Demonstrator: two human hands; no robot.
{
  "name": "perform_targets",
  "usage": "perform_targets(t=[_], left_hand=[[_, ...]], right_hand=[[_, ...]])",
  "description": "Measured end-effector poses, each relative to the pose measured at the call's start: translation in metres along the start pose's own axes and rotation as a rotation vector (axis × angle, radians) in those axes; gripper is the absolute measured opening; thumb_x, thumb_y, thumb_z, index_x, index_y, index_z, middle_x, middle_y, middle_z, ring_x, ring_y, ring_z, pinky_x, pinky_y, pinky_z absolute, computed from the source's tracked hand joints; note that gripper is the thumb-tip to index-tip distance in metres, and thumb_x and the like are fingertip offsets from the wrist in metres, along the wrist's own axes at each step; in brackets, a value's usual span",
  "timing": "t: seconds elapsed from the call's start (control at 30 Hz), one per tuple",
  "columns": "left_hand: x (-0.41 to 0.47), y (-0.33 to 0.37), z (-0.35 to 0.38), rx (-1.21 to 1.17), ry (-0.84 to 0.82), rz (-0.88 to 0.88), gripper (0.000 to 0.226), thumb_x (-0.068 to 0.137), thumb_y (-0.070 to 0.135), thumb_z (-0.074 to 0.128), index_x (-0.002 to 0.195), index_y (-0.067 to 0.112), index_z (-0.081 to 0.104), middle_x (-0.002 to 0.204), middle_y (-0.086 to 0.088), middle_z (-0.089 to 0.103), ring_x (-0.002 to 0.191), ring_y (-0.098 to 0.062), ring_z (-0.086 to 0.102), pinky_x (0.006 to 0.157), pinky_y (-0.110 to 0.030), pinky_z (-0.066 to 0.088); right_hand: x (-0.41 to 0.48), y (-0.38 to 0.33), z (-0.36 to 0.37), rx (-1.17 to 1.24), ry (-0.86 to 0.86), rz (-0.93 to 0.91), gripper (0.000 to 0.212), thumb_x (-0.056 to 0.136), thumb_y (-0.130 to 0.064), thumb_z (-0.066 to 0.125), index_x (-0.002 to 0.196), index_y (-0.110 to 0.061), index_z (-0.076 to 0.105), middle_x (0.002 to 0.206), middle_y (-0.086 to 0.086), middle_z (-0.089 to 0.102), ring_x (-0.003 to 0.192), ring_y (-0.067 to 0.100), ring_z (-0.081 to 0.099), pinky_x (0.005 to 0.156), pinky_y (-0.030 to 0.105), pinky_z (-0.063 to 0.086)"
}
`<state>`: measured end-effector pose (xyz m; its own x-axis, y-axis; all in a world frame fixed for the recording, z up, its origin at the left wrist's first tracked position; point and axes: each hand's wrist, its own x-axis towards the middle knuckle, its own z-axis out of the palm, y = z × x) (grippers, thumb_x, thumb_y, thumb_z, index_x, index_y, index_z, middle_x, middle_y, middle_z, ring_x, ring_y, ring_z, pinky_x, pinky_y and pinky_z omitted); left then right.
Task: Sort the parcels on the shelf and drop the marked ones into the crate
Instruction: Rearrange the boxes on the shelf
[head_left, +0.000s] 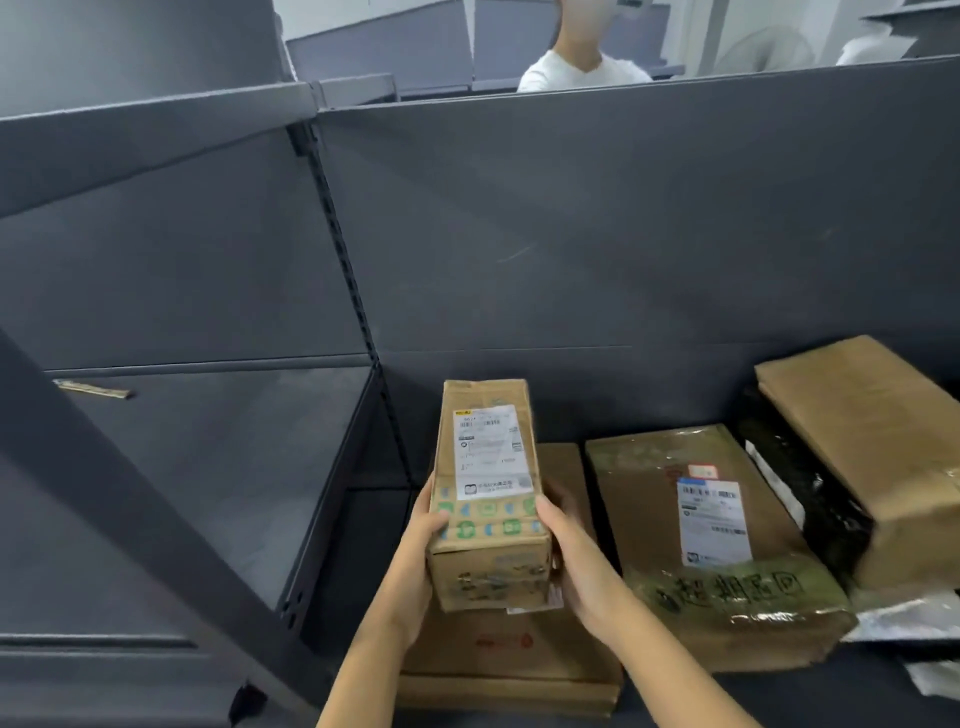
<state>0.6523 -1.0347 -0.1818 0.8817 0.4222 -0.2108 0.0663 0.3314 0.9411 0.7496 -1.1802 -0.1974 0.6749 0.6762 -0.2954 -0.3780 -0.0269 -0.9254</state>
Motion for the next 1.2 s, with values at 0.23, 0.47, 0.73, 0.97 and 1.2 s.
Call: perform_targets(t=[0.23,0.47,0.73,0.97,1.2], left_hand=[[0.001,-0.025,-0.036,-0.002,0.234,-0.204,0.043,0.093,0.031,0.046,0.124,0.005,0.061,0.103,-0.016,0.073,0.094,-0.031,0.069,0.075,-0.035,0.053],[0.017,-0.028,-0.046,0.025,0.242,-0.166,0.043,0.092,0.026,0.046,0.127,0.005,0.056,0.108,-0.020,0.070,0.082,-0.024,0.073,0.056,-0.025,0.055],[0.046,-0.016,-0.046,-0.011,0.287,-0.132,0.039,0.095,0.018,0.041,0.129,0.001,0.053,0.108,-0.022,0.067,0.068,-0.017,0.073,0.050,-0.021,0.053],[0.049,-0.019,-0.046,0.012,0.292,-0.129,0.037,0.096,0.021,0.042,0.124,0.003,0.057,0.101,-0.018,0.069,0.068,-0.017,0.072,0.049,-0.021,0.053],[0.033,-0.004,-0.023,0.471,0.484,0.079,0.062,0.092,0.027,0.059,0.146,0.022,0.031,0.148,-0.010,0.039,0.134,-0.028,0.041,0.105,-0.042,0.038]], right_hand=[[0.023,0.035,0.043,-0.113,-0.068,0.242,0.037,0.088,-0.065,0.028,0.112,-0.045,0.048,0.117,-0.011,0.056,0.117,0.010,0.048,0.106,0.030,0.032],[0.037,0.039,0.046,-0.221,-0.061,0.118,0.040,0.094,-0.059,0.015,0.132,-0.050,0.022,0.132,-0.020,0.034,0.124,0.000,0.029,0.108,0.025,0.022],[0.075,0.032,0.047,-0.277,0.005,0.053,0.052,0.098,-0.054,0.014,0.147,-0.039,0.014,0.147,-0.015,0.029,0.140,0.010,0.024,0.105,0.024,0.021],[0.072,0.025,0.044,-0.384,-0.043,0.047,0.057,0.093,-0.063,0.013,0.146,-0.042,0.018,0.148,-0.008,0.037,0.131,0.009,0.037,0.100,0.026,0.031],[0.012,0.023,-0.003,-0.578,0.093,0.025,0.059,0.096,-0.055,0.024,0.150,-0.035,0.009,0.156,-0.010,0.016,0.144,0.014,0.018,0.112,0.031,0.022]])
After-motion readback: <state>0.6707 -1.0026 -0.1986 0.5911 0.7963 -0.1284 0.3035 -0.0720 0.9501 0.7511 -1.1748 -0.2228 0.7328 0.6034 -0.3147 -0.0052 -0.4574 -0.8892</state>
